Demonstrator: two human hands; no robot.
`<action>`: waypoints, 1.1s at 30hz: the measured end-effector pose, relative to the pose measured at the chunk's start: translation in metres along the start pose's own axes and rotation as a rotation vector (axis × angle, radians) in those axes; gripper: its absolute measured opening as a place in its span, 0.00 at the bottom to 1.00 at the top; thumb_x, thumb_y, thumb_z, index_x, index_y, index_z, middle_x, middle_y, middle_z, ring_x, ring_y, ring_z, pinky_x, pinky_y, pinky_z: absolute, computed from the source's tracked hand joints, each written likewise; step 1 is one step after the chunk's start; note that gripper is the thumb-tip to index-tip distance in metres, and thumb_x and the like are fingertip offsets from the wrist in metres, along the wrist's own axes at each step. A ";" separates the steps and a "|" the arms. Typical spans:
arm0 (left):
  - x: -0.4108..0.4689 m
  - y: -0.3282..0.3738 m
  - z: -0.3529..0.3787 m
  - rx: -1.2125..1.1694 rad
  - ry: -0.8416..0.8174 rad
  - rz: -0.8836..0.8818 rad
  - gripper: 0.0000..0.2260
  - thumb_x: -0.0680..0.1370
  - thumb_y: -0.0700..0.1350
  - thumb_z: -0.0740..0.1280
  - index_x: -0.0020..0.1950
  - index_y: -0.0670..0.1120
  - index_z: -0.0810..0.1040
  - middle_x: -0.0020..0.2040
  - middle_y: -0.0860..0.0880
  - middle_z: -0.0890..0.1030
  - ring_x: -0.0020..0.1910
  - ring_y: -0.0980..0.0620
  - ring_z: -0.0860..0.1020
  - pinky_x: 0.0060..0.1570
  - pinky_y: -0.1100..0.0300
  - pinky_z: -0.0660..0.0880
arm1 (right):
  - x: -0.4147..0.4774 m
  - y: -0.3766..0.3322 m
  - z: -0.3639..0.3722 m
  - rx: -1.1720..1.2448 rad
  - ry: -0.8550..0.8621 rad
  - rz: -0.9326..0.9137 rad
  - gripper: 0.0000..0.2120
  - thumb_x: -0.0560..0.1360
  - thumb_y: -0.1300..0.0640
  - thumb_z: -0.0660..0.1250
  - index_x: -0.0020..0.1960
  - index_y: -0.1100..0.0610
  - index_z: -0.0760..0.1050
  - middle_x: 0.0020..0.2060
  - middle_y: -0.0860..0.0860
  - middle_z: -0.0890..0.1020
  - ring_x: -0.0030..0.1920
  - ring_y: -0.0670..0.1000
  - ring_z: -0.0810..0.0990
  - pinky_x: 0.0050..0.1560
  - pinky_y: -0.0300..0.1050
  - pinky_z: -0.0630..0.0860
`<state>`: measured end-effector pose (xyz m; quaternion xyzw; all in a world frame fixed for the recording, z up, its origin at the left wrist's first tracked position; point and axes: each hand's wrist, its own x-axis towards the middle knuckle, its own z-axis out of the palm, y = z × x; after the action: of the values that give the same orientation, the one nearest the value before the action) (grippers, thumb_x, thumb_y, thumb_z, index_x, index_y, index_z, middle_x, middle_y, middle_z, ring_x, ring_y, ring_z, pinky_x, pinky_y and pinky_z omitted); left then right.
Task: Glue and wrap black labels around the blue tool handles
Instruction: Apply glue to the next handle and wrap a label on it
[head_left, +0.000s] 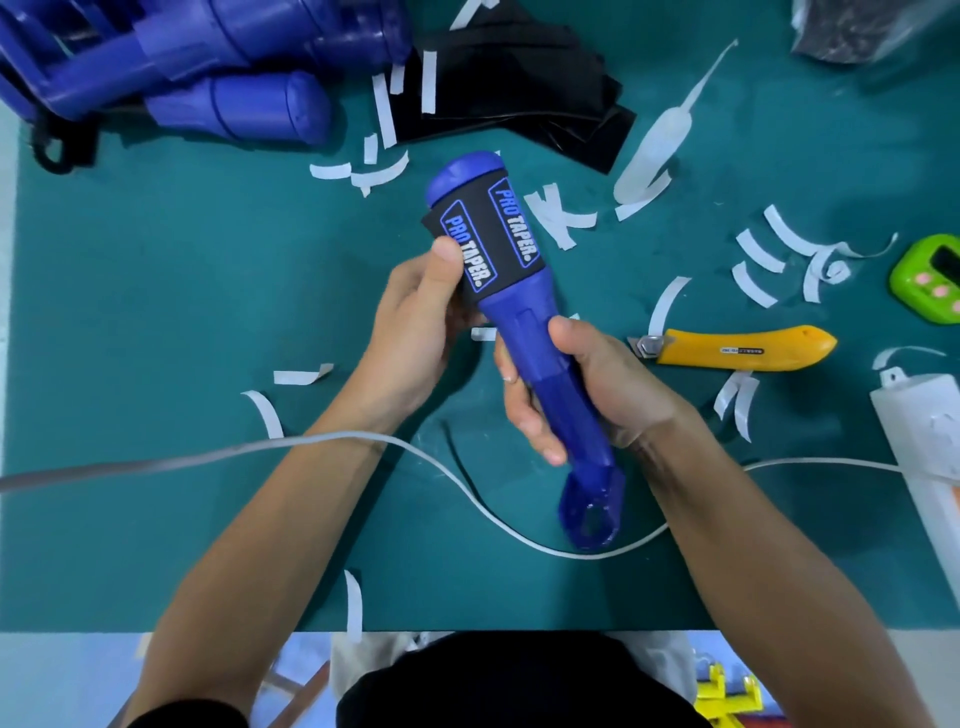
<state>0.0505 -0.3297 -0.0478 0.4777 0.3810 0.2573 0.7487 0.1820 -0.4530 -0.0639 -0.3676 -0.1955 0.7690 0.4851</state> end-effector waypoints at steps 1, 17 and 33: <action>-0.001 0.001 0.002 -0.035 0.007 -0.032 0.23 0.83 0.62 0.61 0.45 0.47 0.86 0.49 0.28 0.82 0.44 0.35 0.77 0.34 0.53 0.76 | 0.001 0.000 0.003 -0.052 0.025 -0.007 0.25 0.77 0.34 0.65 0.49 0.57 0.76 0.33 0.61 0.81 0.24 0.56 0.79 0.31 0.42 0.77; 0.018 0.066 0.016 0.675 -0.234 0.366 0.14 0.75 0.50 0.75 0.61 0.54 0.87 0.47 0.61 0.87 0.45 0.63 0.80 0.49 0.56 0.81 | -0.023 -0.088 0.014 -0.998 0.564 -0.702 0.36 0.70 0.58 0.78 0.75 0.48 0.70 0.70 0.39 0.74 0.71 0.51 0.75 0.62 0.45 0.79; 0.006 -0.017 -0.006 1.148 -0.031 0.582 0.26 0.69 0.49 0.81 0.65 0.42 0.83 0.62 0.49 0.85 0.59 0.51 0.79 0.62 0.57 0.69 | -0.008 -0.025 -0.006 -1.474 0.840 -0.531 0.20 0.73 0.54 0.78 0.59 0.60 0.76 0.54 0.53 0.80 0.54 0.54 0.74 0.60 0.49 0.71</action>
<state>0.0489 -0.3290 -0.0669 0.8897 0.3020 0.1980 0.2792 0.2041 -0.4489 -0.0487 -0.7807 -0.5255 0.1116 0.3191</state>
